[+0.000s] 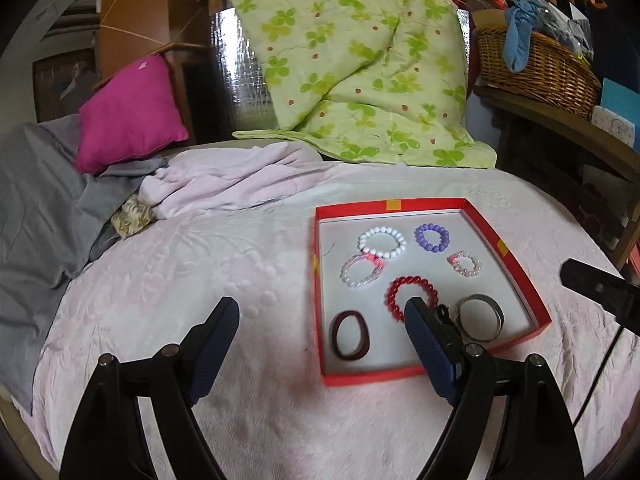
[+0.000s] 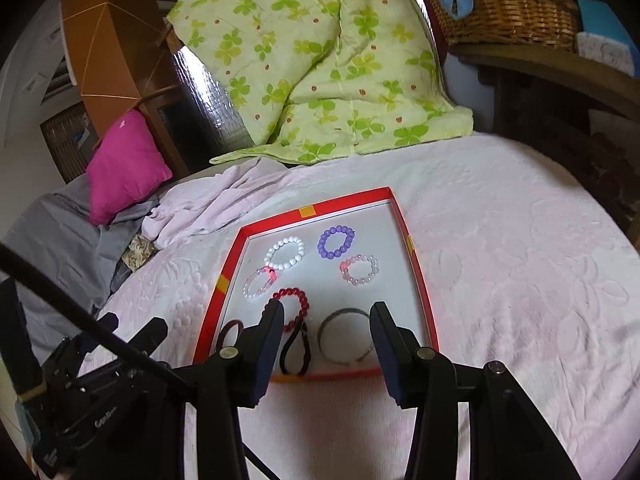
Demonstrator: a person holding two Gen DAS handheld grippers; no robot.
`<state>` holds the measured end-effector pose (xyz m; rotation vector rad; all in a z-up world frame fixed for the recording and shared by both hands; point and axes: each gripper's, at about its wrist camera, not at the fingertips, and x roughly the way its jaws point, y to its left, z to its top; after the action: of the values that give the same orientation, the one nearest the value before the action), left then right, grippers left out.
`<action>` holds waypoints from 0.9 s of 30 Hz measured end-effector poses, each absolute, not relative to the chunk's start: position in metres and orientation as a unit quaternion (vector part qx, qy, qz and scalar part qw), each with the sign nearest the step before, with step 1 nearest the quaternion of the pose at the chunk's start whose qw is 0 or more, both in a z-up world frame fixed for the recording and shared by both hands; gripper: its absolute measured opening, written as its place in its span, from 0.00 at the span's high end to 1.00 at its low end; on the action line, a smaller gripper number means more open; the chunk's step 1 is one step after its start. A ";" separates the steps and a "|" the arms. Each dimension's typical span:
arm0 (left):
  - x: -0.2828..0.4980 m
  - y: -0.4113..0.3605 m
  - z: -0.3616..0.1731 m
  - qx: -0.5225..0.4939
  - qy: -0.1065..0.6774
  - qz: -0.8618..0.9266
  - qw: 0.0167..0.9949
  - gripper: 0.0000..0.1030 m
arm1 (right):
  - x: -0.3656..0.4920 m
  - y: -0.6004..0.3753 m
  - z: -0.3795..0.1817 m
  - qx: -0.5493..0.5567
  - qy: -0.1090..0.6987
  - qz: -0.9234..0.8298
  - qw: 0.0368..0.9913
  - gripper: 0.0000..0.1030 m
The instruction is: Organize jewelry
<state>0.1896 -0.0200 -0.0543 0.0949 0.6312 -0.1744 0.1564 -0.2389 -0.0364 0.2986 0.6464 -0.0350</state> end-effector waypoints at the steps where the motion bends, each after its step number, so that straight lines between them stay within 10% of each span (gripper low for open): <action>1: 0.187 -0.017 -0.055 0.043 0.310 -0.087 0.946 0.17 | 0.151 -0.237 -0.036 0.143 0.312 -0.019 0.939 0.53; 27: 0.178 0.004 -0.063 0.065 0.316 -0.073 0.944 0.17 | 0.118 -0.217 -0.043 0.077 0.278 -0.046 0.956 0.35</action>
<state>0.1779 0.0037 -0.0629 0.1317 0.6438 -0.1479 0.1182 -0.2175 -0.0433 0.1572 0.5648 -0.0940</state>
